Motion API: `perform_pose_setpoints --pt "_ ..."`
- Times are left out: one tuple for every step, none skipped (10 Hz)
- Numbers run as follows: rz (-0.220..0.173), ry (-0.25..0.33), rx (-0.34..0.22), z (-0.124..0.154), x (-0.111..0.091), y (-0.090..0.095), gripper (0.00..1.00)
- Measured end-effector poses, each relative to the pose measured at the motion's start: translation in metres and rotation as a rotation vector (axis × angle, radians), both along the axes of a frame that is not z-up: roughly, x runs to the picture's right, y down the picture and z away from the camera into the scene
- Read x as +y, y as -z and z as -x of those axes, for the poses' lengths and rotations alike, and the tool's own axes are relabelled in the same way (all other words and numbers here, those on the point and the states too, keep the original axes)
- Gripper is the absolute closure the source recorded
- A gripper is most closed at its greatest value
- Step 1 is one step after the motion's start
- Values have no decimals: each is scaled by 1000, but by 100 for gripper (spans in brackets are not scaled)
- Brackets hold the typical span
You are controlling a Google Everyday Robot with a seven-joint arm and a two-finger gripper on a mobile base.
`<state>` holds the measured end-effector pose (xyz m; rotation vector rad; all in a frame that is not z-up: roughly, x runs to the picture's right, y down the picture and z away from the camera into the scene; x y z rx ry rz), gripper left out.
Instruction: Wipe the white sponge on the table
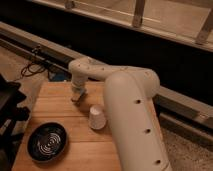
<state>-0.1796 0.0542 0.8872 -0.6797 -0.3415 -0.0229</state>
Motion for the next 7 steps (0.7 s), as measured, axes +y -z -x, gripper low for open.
perform_pose_setpoints --pt "5 1 13 -5 4 5 100" --pt "10 -4 36 -15 7 9 100" --pt "10 -8 59 -28 5 7 100" --pt "13 -8 97 -48 1 2 100" --pt "12 -12 134 -67 -8 -7 100" --pt "12 -19 174 -87 -22 -19 100" --pt "16 -34 206 -110 -35 -30 100"
